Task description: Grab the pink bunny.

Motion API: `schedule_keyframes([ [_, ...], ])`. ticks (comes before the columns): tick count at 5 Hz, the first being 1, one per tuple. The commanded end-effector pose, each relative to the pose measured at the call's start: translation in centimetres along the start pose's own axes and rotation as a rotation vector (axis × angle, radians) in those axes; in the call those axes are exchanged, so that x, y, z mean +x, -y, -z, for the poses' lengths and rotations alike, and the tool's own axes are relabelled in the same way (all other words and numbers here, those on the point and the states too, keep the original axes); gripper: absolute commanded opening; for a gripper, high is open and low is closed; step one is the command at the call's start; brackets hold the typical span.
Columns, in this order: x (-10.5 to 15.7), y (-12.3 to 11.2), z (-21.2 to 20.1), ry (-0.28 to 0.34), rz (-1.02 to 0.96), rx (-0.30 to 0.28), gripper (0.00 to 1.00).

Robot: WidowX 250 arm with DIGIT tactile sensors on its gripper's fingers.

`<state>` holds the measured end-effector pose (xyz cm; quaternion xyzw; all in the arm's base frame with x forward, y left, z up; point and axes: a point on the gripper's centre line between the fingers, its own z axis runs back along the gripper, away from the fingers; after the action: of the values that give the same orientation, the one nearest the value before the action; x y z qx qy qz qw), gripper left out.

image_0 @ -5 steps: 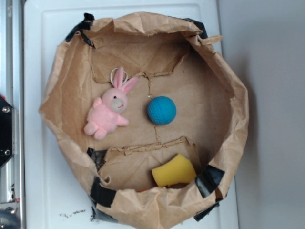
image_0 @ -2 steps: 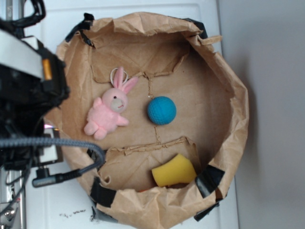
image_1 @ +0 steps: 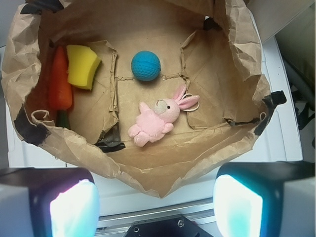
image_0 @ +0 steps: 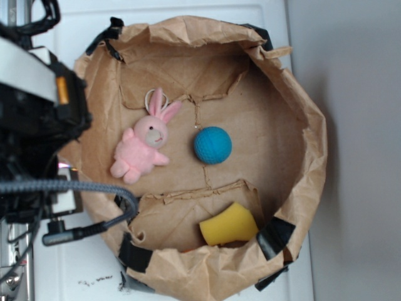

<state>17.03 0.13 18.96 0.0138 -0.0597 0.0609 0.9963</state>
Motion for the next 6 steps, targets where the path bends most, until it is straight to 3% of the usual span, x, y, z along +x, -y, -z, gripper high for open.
schedule_keyframes([
  [1,6.1,1.6,3.9,-0.051,-0.104,-0.001,1.0],
  [2,7.0,1.1,5.6,-0.047,-0.123,0.009,1.0],
  [4,6.7,-2.4,11.6,-0.011,-0.119,0.016,1.0],
  [6,5.8,-2.4,17.1,-0.122,-0.036,0.032,1.0],
])
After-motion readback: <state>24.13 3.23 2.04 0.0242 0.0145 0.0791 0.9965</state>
